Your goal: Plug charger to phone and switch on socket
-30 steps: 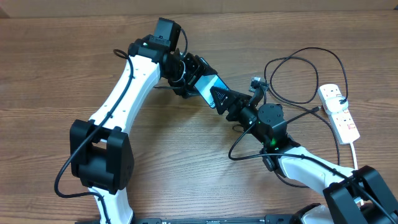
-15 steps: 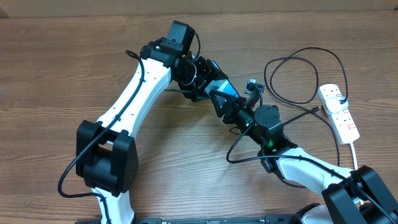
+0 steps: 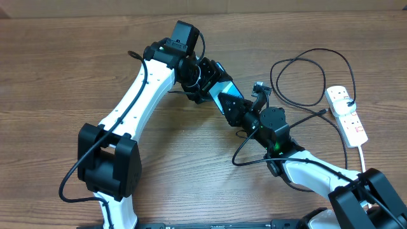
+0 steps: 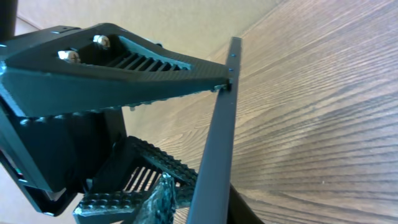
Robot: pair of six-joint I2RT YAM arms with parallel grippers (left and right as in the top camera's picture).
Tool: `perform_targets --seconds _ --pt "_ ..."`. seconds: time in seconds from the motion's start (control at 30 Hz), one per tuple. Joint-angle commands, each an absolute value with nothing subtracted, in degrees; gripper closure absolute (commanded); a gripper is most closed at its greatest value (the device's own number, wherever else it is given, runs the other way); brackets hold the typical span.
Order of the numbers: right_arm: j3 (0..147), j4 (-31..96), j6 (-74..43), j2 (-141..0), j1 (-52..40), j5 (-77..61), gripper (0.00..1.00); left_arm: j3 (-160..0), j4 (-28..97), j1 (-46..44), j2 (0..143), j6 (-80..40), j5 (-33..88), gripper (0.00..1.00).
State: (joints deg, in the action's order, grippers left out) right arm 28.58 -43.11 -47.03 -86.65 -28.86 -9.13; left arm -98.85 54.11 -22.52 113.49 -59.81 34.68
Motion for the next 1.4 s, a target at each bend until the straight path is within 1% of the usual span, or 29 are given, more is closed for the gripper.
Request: perform_targets --seconds 0.0,0.23,0.3,0.4,0.53,0.6,0.83,0.87,0.9,1.03,1.13,1.23,1.37 --pt "29.39 -44.97 -46.52 -86.17 -29.34 -13.41 0.85 -100.12 54.08 -23.4 113.3 -58.46 33.89 0.61" --pt "29.39 -45.34 -46.52 -86.17 -29.34 -13.41 0.92 -100.12 54.13 -23.4 113.3 -58.24 33.87 0.61" --pt "29.39 -46.15 -46.54 -86.17 -29.34 -13.69 0.92 -100.12 54.13 -23.4 113.3 -58.24 33.89 0.6" --pt "29.39 -47.16 -47.22 -86.17 -29.34 -13.82 0.93 -100.12 54.15 -23.4 113.3 -58.19 33.89 0.57" --pt "29.39 -46.85 -48.25 -86.17 -29.34 -13.85 0.95 -100.12 54.13 -23.4 113.3 -57.8 33.98 0.48" --pt "29.39 -46.87 -48.27 -86.17 -29.34 -14.17 0.96 -100.14 54.04 -23.4 113.3 -57.82 34.02 0.43" --pt "29.39 -46.74 -51.33 -86.17 -29.34 -14.26 0.96 -100.16 52.69 -23.22 113.25 -57.1 34.13 0.15" --pt "29.39 -46.57 -52.21 -86.17 -29.34 -14.24 0.96 -100.18 51.72 -23.18 113.19 -56.07 34.15 0.11" --pt "29.39 -46.17 -54.98 -86.17 -29.21 -14.24 0.96 -100.4 50.63 -23.07 112.99 -54.87 34.13 0.0" --pt "29.39 -45.98 -61.47 -86.17 -29.12 -14.76 0.96 -102.83 48.84 -21.58 111.7 -50.81 34.02 0.0" --pt "29.39 -45.98 -66.37 -86.17 -28.95 -16.47 0.96 -106.13 49.63 -19.38 109.71 -44.38 33.45 0.0" --pt "29.39 -45.98 -70.96 -86.17 -28.18 -18.68 0.96 -109.58 54.11 -16.71 106.54 -38.2 29.67 0.0" --pt "29.36 -45.93 -74.61 -86.17 -26.59 -25.82 0.96 -112.46 62.87 -12.84 99.96 -30.7 20.53 0.0"
